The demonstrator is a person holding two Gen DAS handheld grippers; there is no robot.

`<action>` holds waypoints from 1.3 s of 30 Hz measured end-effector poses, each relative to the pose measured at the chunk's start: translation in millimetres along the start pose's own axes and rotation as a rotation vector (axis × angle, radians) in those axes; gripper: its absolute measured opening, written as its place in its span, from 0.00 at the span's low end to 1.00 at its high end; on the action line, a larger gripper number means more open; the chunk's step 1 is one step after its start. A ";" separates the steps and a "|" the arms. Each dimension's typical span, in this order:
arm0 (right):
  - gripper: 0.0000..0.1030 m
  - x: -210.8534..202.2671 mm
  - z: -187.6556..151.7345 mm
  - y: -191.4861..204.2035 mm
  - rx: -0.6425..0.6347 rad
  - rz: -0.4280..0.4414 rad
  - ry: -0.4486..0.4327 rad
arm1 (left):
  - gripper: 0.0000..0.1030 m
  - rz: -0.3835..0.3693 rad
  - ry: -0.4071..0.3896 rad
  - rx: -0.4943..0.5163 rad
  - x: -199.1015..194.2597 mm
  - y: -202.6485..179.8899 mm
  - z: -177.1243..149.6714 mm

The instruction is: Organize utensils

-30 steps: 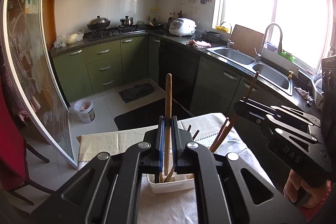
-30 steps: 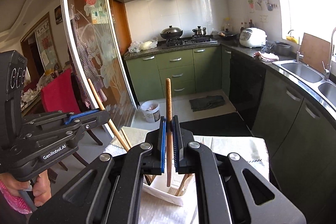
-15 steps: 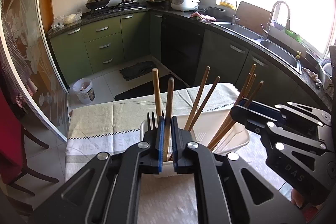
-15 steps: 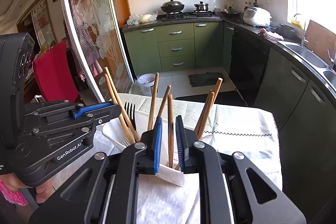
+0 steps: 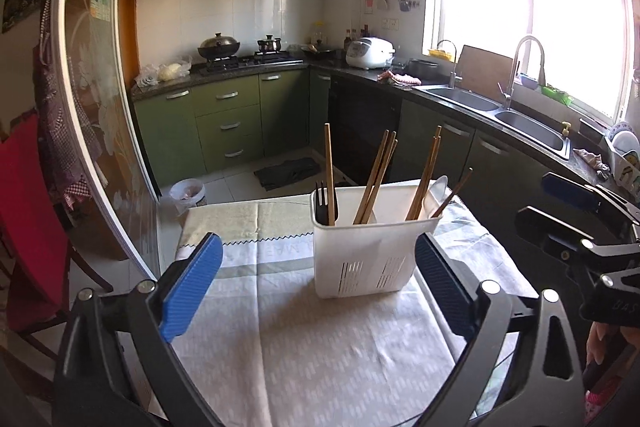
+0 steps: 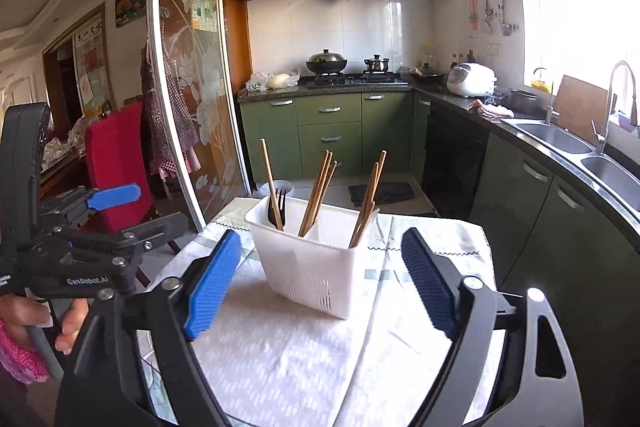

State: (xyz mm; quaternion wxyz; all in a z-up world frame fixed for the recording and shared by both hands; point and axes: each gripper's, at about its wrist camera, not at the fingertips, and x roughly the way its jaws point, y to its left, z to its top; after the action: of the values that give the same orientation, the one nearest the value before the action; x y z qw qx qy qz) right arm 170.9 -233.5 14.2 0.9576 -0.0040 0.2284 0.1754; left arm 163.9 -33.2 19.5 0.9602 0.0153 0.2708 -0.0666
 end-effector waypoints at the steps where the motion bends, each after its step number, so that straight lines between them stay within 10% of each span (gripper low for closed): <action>1: 0.94 -11.6 -7.1 2.6 0.001 0.001 -0.010 | 0.92 0.005 -0.001 -0.006 -11.8 0.7 -7.2; 16: 0.95 -137.5 -100.0 29.9 0.016 -0.037 -0.073 | 0.93 0.155 -0.091 -0.035 -128.5 -10.8 -89.6; 39: 0.95 -148.0 -121.9 34.9 -0.007 -0.076 -0.082 | 0.93 0.128 -0.075 -0.058 -145.5 -26.4 -125.2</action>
State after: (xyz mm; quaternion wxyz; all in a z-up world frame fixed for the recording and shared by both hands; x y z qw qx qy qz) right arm -17.5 -260.9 -27.5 0.9721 -0.0090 0.1881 0.1398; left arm -27.4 -33.8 -11.1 0.9720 0.0021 0.2348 0.0022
